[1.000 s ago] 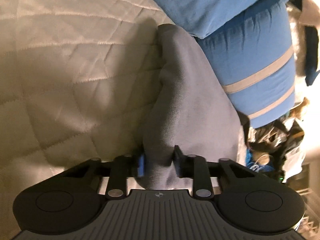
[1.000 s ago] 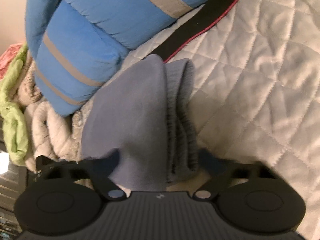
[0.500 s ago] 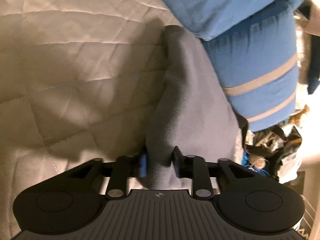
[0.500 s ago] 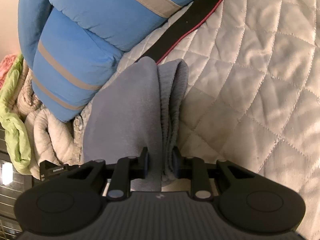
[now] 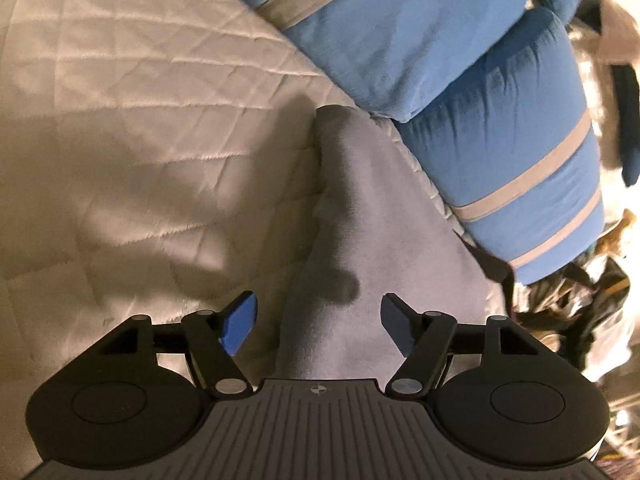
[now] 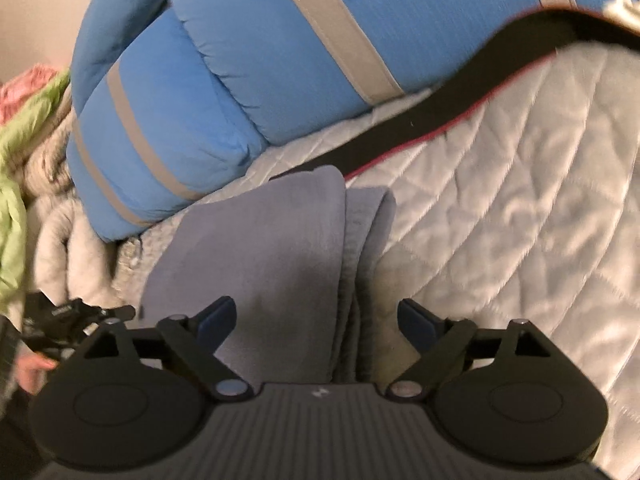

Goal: Fold clothes

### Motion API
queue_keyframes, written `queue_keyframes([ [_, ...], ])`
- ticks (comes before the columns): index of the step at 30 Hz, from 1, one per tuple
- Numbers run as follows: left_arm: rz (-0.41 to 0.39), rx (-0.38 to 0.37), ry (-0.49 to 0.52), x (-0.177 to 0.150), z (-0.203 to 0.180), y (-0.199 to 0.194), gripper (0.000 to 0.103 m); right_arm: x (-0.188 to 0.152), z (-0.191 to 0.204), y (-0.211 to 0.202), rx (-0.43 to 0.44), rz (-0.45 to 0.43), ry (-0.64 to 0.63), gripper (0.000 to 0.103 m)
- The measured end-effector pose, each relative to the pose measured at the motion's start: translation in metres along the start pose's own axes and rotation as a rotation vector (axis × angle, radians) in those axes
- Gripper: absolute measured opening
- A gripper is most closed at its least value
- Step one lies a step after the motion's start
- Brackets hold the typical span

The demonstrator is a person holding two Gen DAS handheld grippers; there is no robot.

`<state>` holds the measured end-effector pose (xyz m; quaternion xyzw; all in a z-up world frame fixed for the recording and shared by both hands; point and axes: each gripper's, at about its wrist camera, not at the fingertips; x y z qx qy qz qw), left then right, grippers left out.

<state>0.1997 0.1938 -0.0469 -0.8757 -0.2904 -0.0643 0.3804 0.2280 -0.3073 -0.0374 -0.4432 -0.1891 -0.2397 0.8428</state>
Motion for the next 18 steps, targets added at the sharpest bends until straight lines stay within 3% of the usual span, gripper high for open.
queue_keyframes([
  [4,-0.083,0.094,0.134,-0.005,-0.017,-0.001,0.067,-0.005,0.009,-0.007,-0.055,-0.093,-0.068,0.097],
  [7,-0.174,0.162,0.325,-0.015,-0.038,-0.005,0.065,-0.01,0.021,-0.014,-0.106,-0.189,-0.159,0.096],
  [9,-0.213,0.204,0.445,-0.023,-0.054,-0.006,0.064,-0.013,0.029,-0.019,-0.108,-0.236,-0.207,0.081],
  [12,-0.229,0.226,0.543,-0.032,-0.069,-0.002,0.056,-0.015,0.037,-0.023,-0.087,-0.266,-0.222,0.055],
  [13,-0.235,0.224,0.56,-0.034,-0.073,0.0,0.055,-0.016,0.04,-0.023,-0.093,-0.277,-0.233,0.036],
  [14,-0.24,0.222,0.577,-0.036,-0.077,0.001,0.05,-0.017,0.044,-0.024,-0.11,-0.289,-0.251,0.02],
  [15,-0.249,0.229,0.595,-0.039,-0.081,0.002,0.045,-0.018,0.048,-0.024,-0.124,-0.303,-0.268,0.012],
  [16,-0.258,0.244,0.61,-0.04,-0.085,0.005,0.032,-0.019,0.052,-0.024,-0.14,-0.319,-0.289,0.002],
  [17,-0.267,0.26,0.623,-0.042,-0.088,0.008,0.023,-0.02,0.057,-0.022,-0.159,-0.333,-0.317,0.001],
  [18,-0.272,0.274,0.628,-0.042,-0.091,0.011,0.023,-0.021,0.062,-0.018,-0.179,-0.344,-0.349,0.001],
])
Point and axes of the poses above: each gripper's, at about its wrist camera, not at the fingertips, and y roughly the way its jaws point, z to its left, x to its top, and after that the axes turned 6 degrees about -x, right-handed
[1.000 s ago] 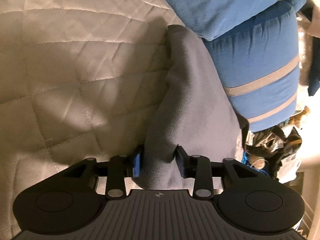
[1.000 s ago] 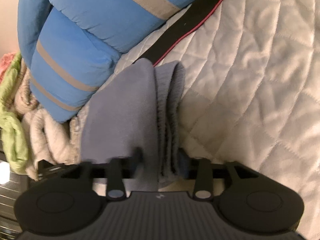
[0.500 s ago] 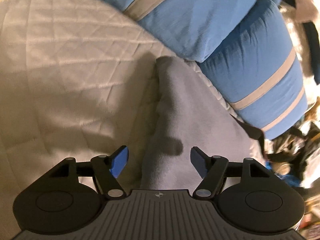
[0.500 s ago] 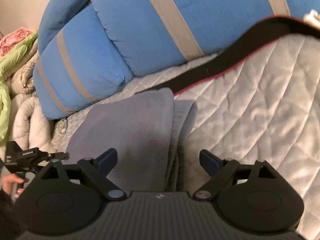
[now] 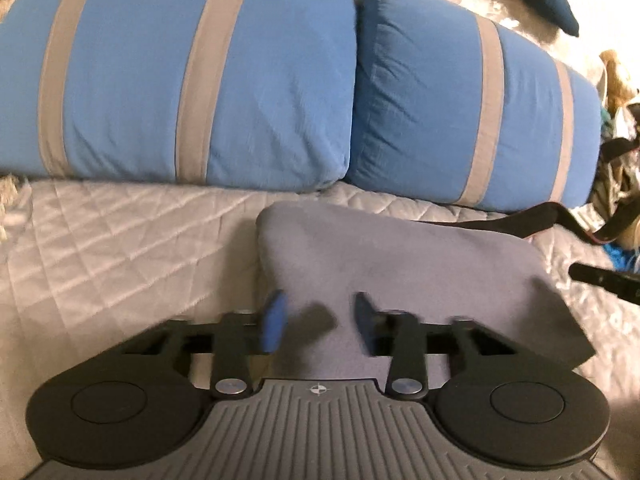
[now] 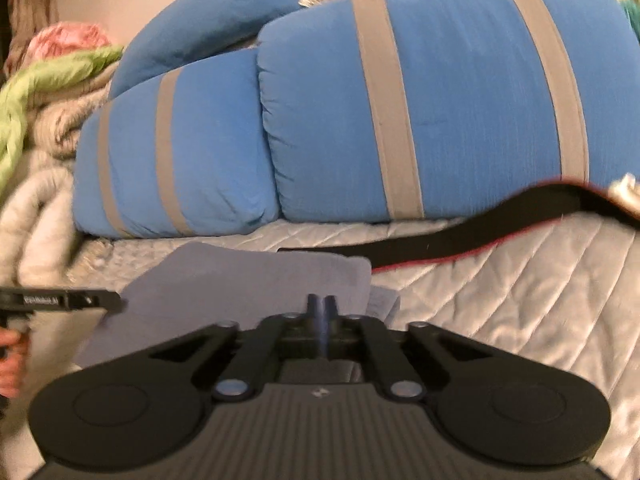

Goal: Fold clothes

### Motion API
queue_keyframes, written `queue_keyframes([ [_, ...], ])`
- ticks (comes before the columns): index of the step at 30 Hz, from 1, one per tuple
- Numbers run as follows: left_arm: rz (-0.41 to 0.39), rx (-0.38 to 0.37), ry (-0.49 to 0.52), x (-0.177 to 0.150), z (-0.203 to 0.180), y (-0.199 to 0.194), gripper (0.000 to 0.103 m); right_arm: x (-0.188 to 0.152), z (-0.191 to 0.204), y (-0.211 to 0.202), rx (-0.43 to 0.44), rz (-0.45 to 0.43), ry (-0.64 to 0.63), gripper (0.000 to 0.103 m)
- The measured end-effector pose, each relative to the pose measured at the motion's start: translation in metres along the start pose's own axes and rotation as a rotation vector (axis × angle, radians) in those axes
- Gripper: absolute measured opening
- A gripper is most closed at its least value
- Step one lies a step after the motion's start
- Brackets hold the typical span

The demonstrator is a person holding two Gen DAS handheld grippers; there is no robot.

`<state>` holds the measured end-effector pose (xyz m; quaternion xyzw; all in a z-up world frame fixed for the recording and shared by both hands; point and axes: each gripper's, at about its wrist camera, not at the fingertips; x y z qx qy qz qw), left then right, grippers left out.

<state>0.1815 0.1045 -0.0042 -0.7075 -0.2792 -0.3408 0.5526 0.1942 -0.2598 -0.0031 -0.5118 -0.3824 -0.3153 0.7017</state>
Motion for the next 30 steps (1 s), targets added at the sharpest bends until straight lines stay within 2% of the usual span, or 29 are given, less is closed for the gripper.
queue_keyframes([
  [3,0.02,0.032,0.008,-0.003,-0.004,0.014,0.021,0.0,0.016,0.008,-0.044,-0.025,-0.096,0.001],
  [6,0.053,0.058,-0.009,-0.013,0.0,0.03,0.018,-0.007,0.026,0.026,-0.074,0.013,-0.155,0.001],
  [8,0.053,0.06,-0.013,-0.022,0.002,0.036,0.019,-0.015,0.027,0.038,-0.093,0.056,-0.184,0.001],
  [11,0.043,0.073,0.009,-0.023,0.0,0.033,0.019,-0.022,0.028,0.042,-0.109,0.066,-0.215,0.002],
  [15,0.003,0.065,-0.006,-0.014,-0.001,0.025,0.018,-0.015,0.034,0.031,-0.085,-0.005,-0.23,0.001],
  [18,-0.009,0.061,-0.021,-0.007,-0.002,0.026,0.018,-0.005,0.038,0.037,-0.088,-0.037,-0.22,0.001],
  [21,0.002,0.072,-0.012,-0.005,-0.005,0.031,0.019,0.004,0.037,0.055,-0.105,-0.027,-0.199,0.001],
  [23,0.029,0.088,-0.008,-0.007,-0.004,0.036,0.019,0.006,0.029,0.069,-0.111,0.017,-0.156,0.001],
  [26,0.026,0.092,-0.014,-0.009,-0.002,0.037,0.019,0.008,0.015,0.087,-0.108,0.083,-0.078,0.005],
  [30,0.002,0.067,-0.069,-0.004,0.003,0.028,0.019,0.017,0.002,0.072,-0.104,0.037,-0.019,0.002],
])
Point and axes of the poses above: each gripper's, at about its wrist camera, not at the fingertips, and y roughly the way its jaws point, z to its left, x to its top, and after that the axes turned 6 degrees about -x, right-handed
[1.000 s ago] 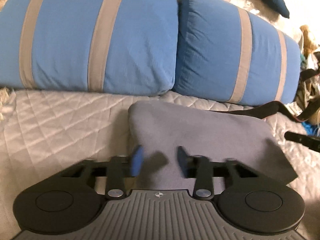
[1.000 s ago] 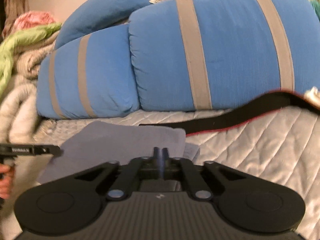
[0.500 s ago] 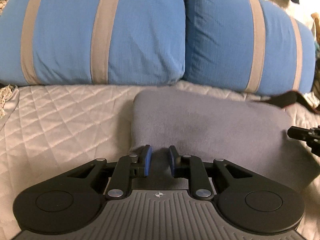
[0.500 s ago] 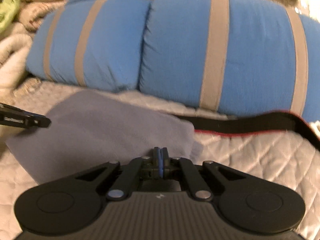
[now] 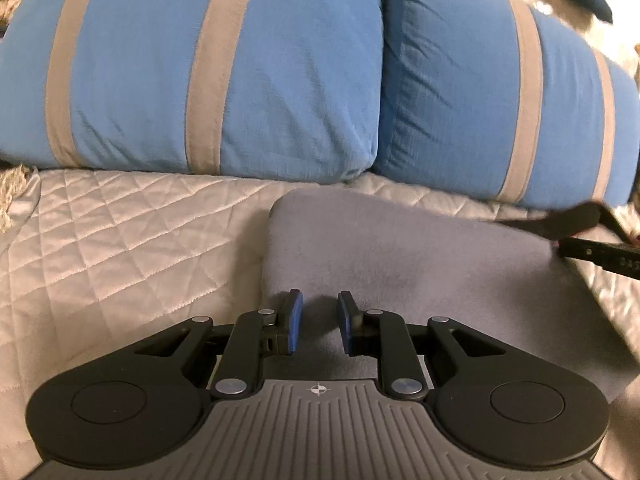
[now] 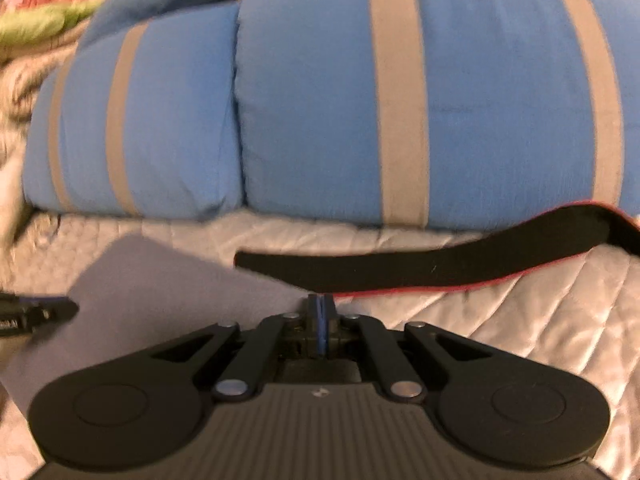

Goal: Fold clothes

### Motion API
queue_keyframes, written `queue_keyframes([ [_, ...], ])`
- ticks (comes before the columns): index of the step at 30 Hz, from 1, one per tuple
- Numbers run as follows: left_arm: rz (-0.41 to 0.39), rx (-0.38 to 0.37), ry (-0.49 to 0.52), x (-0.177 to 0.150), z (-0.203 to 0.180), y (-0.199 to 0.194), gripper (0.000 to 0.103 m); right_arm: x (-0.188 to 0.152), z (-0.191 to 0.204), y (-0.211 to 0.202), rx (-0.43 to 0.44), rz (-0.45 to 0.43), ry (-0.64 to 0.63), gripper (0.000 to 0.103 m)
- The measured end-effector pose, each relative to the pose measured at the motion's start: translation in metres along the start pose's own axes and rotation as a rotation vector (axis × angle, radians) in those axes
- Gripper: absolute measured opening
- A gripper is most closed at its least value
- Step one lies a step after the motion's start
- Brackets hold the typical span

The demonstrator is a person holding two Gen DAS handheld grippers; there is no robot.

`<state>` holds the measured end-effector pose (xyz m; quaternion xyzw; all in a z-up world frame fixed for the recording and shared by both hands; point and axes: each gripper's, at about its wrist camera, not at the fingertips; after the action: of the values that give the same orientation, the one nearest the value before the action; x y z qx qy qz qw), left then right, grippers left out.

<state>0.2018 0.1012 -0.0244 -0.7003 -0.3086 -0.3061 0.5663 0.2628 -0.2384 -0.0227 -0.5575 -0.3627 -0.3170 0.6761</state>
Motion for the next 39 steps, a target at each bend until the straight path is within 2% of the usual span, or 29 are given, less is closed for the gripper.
queue_keyframes([
  [6,-0.077,0.012,-0.052,0.002,-0.001,-0.036,0.02,-0.002,-0.023,-0.027,-0.016,-0.014,0.085,0.001],
  [11,-0.109,0.032,-0.051,-0.008,-0.017,-0.068,0.02,-0.021,-0.012,-0.059,-0.015,-0.011,0.008,0.002],
  [15,-0.082,0.07,-0.019,-0.024,-0.037,-0.087,0.02,-0.035,0.004,-0.092,0.002,-0.005,-0.034,0.002],
  [19,-0.047,0.062,0.009,-0.046,-0.055,-0.105,0.02,-0.052,0.018,-0.117,0.004,0.021,-0.05,0.015],
  [20,-0.039,0.072,0.015,-0.051,-0.059,-0.109,0.02,-0.056,0.021,-0.124,-0.005,0.017,-0.062,0.032],
  [22,-0.023,0.106,0.021,-0.062,-0.065,-0.116,0.02,-0.063,0.024,-0.137,-0.002,0.01,-0.066,0.043],
  [26,0.013,0.124,-0.009,-0.079,-0.065,-0.124,0.02,-0.073,0.026,-0.157,0.018,0.023,-0.025,0.043],
  [30,0.028,0.112,-0.016,-0.091,-0.062,-0.13,0.02,-0.084,0.039,-0.171,0.017,0.016,-0.067,0.043],
  [34,0.02,0.103,0.018,-0.096,-0.061,-0.136,0.021,-0.091,0.049,-0.181,0.005,0.0,-0.101,0.045],
  [36,0.029,0.118,0.028,-0.096,-0.06,-0.136,0.046,-0.093,0.053,-0.185,0.009,-0.021,-0.107,0.077],
  [37,0.03,0.12,0.025,-0.097,-0.059,-0.136,0.077,-0.094,0.055,-0.187,0.014,-0.033,-0.11,0.103],
  [38,0.027,0.109,0.029,-0.097,-0.059,-0.136,0.103,-0.095,0.058,-0.189,0.013,-0.045,-0.112,0.103],
  [39,0.017,0.095,0.049,-0.098,-0.06,-0.136,0.102,-0.095,0.061,-0.19,0.001,-0.051,-0.118,0.103],
])
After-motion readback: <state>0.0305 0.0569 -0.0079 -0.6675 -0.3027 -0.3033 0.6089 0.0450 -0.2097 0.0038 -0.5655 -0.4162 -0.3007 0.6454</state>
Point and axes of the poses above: each gripper's, at about its wrist camera, not at the fingertips, and y roughly the way its jaws point, z to its left, x to its top, and after that the axes turned 6 degrees about -x, right-handed
